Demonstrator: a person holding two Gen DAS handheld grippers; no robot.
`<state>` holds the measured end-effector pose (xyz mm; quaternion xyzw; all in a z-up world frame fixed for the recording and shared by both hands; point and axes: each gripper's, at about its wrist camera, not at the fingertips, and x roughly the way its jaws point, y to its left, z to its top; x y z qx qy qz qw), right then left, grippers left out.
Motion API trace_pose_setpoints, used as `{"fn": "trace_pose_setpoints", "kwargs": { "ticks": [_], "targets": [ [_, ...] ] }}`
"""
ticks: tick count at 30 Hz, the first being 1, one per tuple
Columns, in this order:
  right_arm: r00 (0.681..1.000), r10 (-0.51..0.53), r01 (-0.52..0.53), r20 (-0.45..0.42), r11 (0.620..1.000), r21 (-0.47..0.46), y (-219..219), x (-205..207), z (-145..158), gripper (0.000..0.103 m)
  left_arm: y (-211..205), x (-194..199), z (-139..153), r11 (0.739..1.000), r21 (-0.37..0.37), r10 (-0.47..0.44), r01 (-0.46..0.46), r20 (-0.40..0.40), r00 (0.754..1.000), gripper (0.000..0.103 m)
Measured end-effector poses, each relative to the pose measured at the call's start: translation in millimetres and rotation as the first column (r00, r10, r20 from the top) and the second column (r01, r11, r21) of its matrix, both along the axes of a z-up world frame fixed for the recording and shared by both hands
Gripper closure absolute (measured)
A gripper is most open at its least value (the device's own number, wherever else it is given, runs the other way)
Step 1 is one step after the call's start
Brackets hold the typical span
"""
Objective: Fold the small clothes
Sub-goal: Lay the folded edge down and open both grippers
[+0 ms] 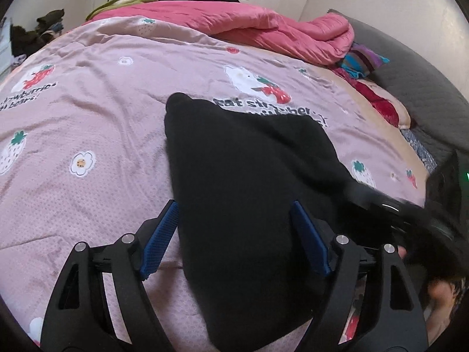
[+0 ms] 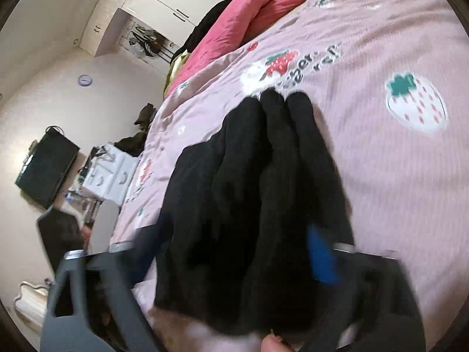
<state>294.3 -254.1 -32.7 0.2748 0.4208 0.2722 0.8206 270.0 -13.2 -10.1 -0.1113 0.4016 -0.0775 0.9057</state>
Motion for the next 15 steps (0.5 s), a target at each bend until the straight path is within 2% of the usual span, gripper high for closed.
{"fn": "trace_pose_setpoints", "kwargs": {
  "ticks": [4,8,10,12,14,15],
  "targets": [
    [0.999,0.012,-0.012,0.042,1.000,0.000,-15.2,-2.7,6.9,0.086,-6.8,-9.2,3.4,0.999,0.009,-0.032,0.032,0.004,0.999,0.031],
    [0.999,0.008,-0.001,0.054,0.993,-0.116,-19.6,-6.5,-2.9,0.086,-17.7,-18.7,1.8,0.997,0.033,-0.076,0.075,0.018,0.997,0.029],
    [0.999,-0.013,0.019,0.051,0.991,-0.130,-23.1,-9.6,-10.8,0.080,-20.7,-22.2,-1.4,0.996,0.048,-0.080,0.079,0.020,0.997,0.029],
    [0.997,-0.044,0.052,0.058,0.988,-0.146,-27.3,-13.5,-9.9,0.061,-21.5,-24.7,-2.7,0.996,0.056,-0.074,0.073,0.020,0.997,0.028],
    [0.993,-0.067,0.084,0.094,0.978,-0.189,-30.5,-23.4,-3.6,0.060,-19.6,-28.4,-2.7,0.996,0.052,-0.069,0.068,0.020,0.997,0.028],
    [0.991,-0.073,0.096,0.115,0.972,-0.214,-30.7,-28.9,0.0,0.056,-18.6,-30.0,-2.6,0.997,0.047,-0.067,0.066,0.019,0.998,0.028]
  ]
}}
